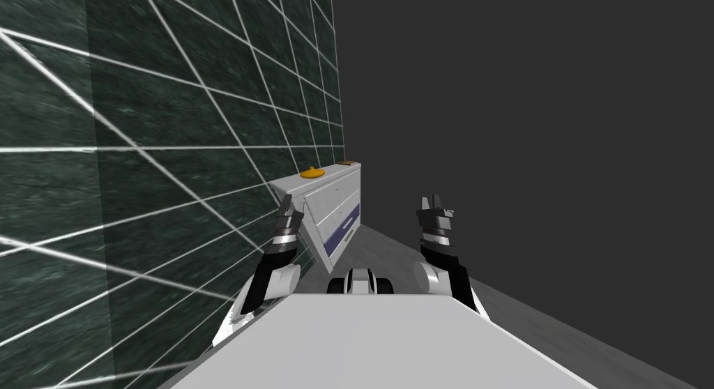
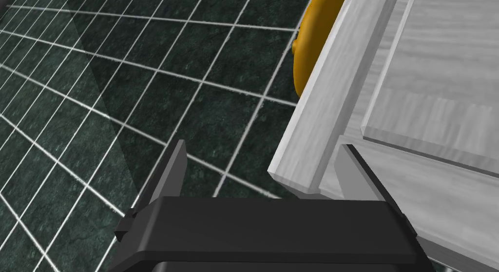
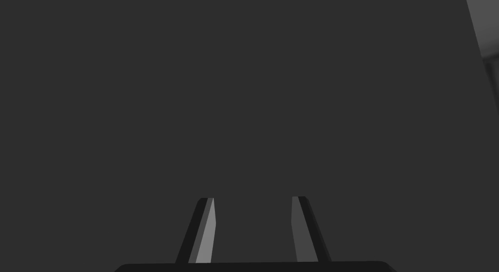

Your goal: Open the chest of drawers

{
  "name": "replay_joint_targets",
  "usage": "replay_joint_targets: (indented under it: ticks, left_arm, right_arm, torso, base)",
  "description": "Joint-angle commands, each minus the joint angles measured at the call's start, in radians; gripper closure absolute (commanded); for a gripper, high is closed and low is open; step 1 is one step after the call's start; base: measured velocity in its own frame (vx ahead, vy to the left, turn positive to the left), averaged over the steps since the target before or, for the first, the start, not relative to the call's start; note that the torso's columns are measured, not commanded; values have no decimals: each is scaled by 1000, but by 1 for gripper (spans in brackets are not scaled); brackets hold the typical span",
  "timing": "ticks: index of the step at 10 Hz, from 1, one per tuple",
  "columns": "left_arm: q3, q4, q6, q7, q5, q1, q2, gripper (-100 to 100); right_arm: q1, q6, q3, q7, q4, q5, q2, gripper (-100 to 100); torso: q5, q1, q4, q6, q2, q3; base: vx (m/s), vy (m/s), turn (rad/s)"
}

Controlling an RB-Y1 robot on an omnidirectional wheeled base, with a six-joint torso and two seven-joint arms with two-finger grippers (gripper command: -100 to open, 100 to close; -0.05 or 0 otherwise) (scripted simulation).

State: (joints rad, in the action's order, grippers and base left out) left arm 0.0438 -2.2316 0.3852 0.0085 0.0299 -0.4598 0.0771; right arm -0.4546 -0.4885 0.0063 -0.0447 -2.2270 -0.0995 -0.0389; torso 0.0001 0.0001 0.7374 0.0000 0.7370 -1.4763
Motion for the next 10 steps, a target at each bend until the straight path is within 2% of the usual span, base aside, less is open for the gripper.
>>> replay_joint_targets:
  ticks: [1,5,6,10]
  left_arm:
    - [-5,59,16,0,-1,13,59,-100]
    - [-17,170,48,-1,-3,37,100,-100]
    - [-17,175,48,-1,-3,37,100,-100]
    - [-30,297,85,-2,-6,63,108,-100]
  right_arm:
    - [0,0,0,0,0,0,0,0]
    - [0,0,0,0,0,0,0,0]
    - [0,0,0,0,0,0,0,0]
    - [0,0,0,0,0,0,0,0]
  torso:
    - [0,0,0,0,0,0]
    - [0,0,1,0,1,0]
    - [0,-1,1,0,1,0]
    - [1,2,-1,1,-2,-2]
  base:
    - [44,-2,-29]
    - [51,4,-35]
    - [39,-1,-12]
    - [40,4,-34]
